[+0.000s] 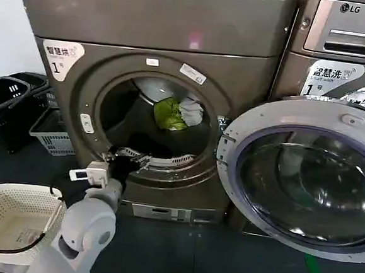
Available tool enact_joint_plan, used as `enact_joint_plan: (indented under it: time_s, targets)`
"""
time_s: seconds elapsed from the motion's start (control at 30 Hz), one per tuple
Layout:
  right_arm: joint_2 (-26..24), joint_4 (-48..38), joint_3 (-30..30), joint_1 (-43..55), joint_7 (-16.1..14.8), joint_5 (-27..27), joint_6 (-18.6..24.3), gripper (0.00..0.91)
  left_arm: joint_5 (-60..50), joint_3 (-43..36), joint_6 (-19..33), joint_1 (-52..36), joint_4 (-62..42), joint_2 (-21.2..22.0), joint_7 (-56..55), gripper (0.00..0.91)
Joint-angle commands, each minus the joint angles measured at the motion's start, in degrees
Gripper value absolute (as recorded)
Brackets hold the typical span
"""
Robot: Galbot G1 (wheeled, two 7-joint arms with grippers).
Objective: Grasp the clothes from the dryer.
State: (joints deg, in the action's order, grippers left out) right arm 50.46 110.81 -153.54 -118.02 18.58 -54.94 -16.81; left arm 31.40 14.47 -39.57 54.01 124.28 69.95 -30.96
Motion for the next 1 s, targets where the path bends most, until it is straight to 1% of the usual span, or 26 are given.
enact_joint_plan:
  time_s: [0.03,1.0]
  targets:
    - [0.0,0.15,0.06,0.01,-0.11,0.02,-0.04,0.907,0.06,0.08,-0.02,0.15,0.1,-0.03,0.02,0.907]
    - [-0.14,0.54,0.02,-0.15,-0.66,0.11,0.12,0.907,0.13,-0.04,-0.07,-0.16,0.0,0.15,0.0,0.907]
